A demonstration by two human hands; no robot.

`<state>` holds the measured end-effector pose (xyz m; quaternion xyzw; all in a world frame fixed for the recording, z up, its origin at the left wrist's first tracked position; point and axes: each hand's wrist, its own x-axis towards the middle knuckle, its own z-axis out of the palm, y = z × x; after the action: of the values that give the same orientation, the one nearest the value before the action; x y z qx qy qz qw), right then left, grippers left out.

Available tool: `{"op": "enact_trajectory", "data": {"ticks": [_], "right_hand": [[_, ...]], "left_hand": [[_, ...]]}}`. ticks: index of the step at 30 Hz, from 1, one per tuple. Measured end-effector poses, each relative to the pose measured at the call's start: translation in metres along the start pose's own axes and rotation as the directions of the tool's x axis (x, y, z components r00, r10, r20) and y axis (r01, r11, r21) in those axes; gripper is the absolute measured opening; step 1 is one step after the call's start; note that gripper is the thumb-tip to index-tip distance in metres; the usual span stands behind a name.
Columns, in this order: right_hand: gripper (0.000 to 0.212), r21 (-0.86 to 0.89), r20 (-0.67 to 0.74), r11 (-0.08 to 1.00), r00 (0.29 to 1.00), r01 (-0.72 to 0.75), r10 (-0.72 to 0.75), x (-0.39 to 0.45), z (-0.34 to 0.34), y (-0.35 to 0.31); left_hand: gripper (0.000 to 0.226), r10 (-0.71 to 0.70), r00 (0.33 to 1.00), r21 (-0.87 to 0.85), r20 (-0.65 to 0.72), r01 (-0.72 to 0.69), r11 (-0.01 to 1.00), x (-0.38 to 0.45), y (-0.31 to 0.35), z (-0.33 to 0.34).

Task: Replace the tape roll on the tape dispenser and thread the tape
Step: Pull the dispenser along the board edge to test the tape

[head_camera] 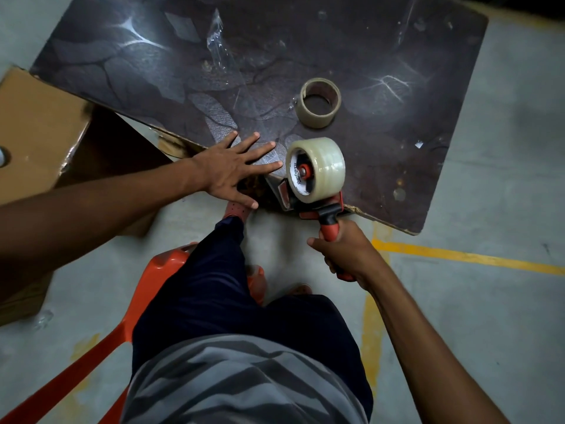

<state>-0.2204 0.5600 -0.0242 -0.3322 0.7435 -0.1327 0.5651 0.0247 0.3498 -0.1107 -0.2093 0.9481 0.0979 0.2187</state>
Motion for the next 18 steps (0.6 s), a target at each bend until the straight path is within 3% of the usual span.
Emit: {"op": "enact_trajectory", "data": {"ticks": [8,18], "right_hand": [[0.035,0.057,-0.001,0.996,0.997,-0.072,0.072,-0.005,0.005,-0.001],[0.033,-0.019,-0.028,1.000,1.000,0.008,-0.009,-0.003,0.006,0.008]], "left_hand": [[0.098,-0.018,1.000,-0.015,0.014,0.018,1.000,-0.003,0.004,-0.006],[0.100,-0.013,0.999,-0.030,0.046,0.015,0.999,-0.003,0.006,-0.011]]}}
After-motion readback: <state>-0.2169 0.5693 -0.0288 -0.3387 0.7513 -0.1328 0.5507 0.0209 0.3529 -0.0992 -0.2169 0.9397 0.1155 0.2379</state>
